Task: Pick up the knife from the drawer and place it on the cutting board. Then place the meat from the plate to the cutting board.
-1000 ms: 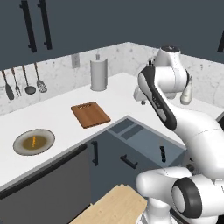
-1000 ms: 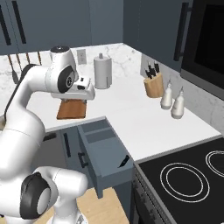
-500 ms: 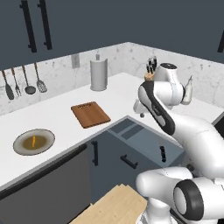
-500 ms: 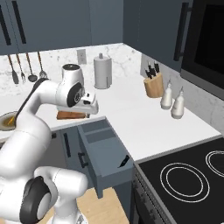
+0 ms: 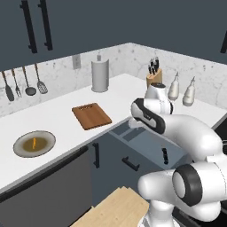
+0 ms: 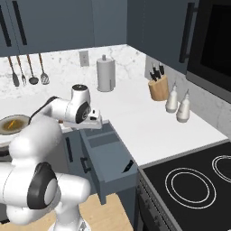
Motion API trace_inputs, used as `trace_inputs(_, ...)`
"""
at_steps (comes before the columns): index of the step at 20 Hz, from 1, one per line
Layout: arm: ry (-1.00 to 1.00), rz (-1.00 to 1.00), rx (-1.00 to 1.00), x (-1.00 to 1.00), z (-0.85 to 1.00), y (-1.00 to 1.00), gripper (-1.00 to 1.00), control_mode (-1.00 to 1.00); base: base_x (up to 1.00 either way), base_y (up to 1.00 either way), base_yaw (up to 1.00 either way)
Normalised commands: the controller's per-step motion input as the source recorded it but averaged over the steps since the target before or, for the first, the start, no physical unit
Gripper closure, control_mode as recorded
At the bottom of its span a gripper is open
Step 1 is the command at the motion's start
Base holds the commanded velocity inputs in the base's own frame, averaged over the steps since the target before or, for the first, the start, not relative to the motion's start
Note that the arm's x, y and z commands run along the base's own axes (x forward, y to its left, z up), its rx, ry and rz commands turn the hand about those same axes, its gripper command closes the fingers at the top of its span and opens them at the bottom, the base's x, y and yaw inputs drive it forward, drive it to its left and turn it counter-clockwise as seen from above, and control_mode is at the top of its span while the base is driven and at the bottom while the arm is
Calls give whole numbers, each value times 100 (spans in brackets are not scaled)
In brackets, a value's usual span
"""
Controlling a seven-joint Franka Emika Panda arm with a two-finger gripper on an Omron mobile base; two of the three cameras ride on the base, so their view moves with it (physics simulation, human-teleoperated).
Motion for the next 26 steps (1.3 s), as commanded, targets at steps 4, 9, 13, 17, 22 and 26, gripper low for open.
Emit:
trace_inputs(4,-4,0,-2,44,-91,0,-100,-100,0,0,0)
trace_inputs(9,0,1,-1,41,-50,0,-100,-100,0,0,0)
trace_inputs(13,0,0,0,34,-33,0,-100,-100,0,0,0)
trace_inputs(17,0,0,0,4,-56,3,-100,-100,0,0,0)
trace_inputs(22,0,0,-2,-1,-55,24,-100,-100,0,0,0)
trace_inputs(26,0,0,0,0,-37,6,-100,-100,0,0,0)
